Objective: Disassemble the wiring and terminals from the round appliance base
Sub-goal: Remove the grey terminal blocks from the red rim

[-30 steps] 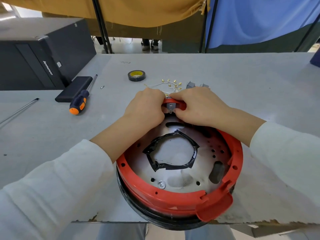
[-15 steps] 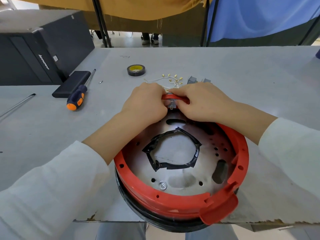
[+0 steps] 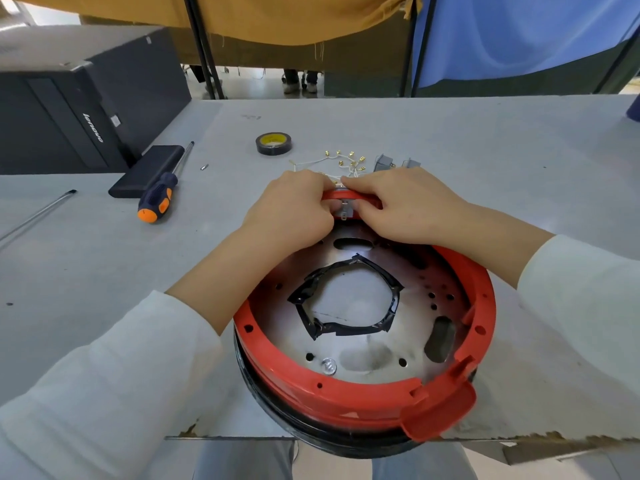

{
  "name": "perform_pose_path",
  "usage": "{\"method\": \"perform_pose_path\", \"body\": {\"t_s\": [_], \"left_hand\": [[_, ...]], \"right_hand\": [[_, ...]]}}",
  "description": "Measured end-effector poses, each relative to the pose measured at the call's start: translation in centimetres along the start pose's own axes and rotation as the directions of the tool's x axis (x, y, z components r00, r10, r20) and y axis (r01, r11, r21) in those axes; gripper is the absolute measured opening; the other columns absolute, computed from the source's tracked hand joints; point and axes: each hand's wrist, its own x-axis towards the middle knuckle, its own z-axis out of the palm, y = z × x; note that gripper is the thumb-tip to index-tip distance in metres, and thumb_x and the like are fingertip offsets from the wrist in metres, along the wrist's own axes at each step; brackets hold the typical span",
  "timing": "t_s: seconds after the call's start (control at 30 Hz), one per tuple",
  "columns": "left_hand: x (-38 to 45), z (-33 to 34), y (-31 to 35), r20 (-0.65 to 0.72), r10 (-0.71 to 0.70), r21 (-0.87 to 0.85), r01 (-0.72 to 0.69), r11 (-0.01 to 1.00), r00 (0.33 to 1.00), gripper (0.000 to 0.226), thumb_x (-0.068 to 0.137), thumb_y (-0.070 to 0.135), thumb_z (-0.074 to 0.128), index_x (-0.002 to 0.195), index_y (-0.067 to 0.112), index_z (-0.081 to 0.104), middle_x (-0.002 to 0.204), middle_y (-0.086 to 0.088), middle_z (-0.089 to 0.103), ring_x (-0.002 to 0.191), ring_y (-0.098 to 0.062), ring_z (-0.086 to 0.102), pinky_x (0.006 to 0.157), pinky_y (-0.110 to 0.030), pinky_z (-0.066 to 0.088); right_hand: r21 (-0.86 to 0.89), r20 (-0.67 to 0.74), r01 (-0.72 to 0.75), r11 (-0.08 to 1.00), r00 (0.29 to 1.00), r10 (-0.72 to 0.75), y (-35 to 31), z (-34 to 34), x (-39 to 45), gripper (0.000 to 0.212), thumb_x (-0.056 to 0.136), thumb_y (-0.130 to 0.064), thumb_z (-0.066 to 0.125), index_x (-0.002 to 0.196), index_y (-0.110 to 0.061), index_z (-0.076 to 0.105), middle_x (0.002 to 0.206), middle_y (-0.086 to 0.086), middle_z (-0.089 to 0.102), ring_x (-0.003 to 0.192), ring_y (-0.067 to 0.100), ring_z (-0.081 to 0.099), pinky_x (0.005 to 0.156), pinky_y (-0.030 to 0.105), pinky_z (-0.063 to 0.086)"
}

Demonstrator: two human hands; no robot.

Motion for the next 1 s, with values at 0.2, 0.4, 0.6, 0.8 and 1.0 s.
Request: {"method": "perform_pose_path", "body": {"t_s": [0.2,0.4,0.6,0.8,1.0], "left_hand": [[0.2,0.3,0.5,-0.058,-0.078,0.091,0.083,0.992,0.995,0.021,0.081,0.026,0.052,0.094,0.026,0.068,0.073,-0.001,0.052,0.073,-0.027,0.047,0.058,-0.028,0.033],[-0.1,0.3,0.7,-0.033,-0.067,0.110,0.070,0.991,0.997,0.016,0.085,0.027,0.051,0.092,0.022,0.064,0.074,-0.002,0.054,0.075,-0.028,0.049,0.054,-0.030,0.032],[-0.1,0.4,-0.1,-0.009,0.028,0.075,-0.028,0.997,1.000,0.030,0.088,0.030,0.056,0.118,0.028,0.059,0.105,-0.003,0.066,0.096,-0.028,0.057,0.073,-0.033,0.043],[0.4,0.8,-0.2,-0.050,-0.005,0.146,0.012,0.989,0.999,0.011,0.086,0.031,0.058,0.093,0.024,0.062,0.065,0.005,0.043,0.070,-0.024,0.042,0.051,-0.030,0.025],[0.4,0.7,0.4,-0.076,-0.012,0.188,0.026,0.982,0.997,0.016,0.081,0.021,0.057,0.070,0.025,0.046,0.060,0.004,0.039,0.062,-0.024,0.039,0.045,-0.026,0.022]], "right_hand": [[-0.033,-0.014,-0.021,0.999,1.000,0.021,0.2,0.3,0.4,0.035,0.091,-0.026,0.041,0.123,-0.024,0.055,0.112,0.005,0.066,0.098,0.032,0.058,0.075,0.041,0.048],[-0.030,-0.003,-0.008,1.000,1.000,0.008,0.1,0.4,0.2,0.033,0.091,-0.028,0.041,0.121,-0.024,0.055,0.107,0.004,0.066,0.096,0.032,0.058,0.074,0.042,0.048],[0.010,-0.056,0.050,0.999,0.997,-0.049,0.2,0.3,-0.2,0.045,0.091,-0.038,0.047,0.136,-0.036,0.045,0.109,0.001,0.068,0.098,0.028,0.060,0.069,0.035,0.045],[0.015,-0.096,0.046,0.999,0.994,-0.044,-0.1,0.4,0.0,0.047,0.088,-0.029,0.052,0.134,-0.038,0.049,0.095,0.004,0.069,0.086,0.026,0.059,0.060,0.030,0.033],[-0.023,-0.078,0.034,0.999,0.996,-0.035,-0.2,0.4,0.2,0.038,0.087,-0.027,0.051,0.124,-0.035,0.056,0.085,0.002,0.065,0.074,0.023,0.048,0.058,0.032,0.032]]}}
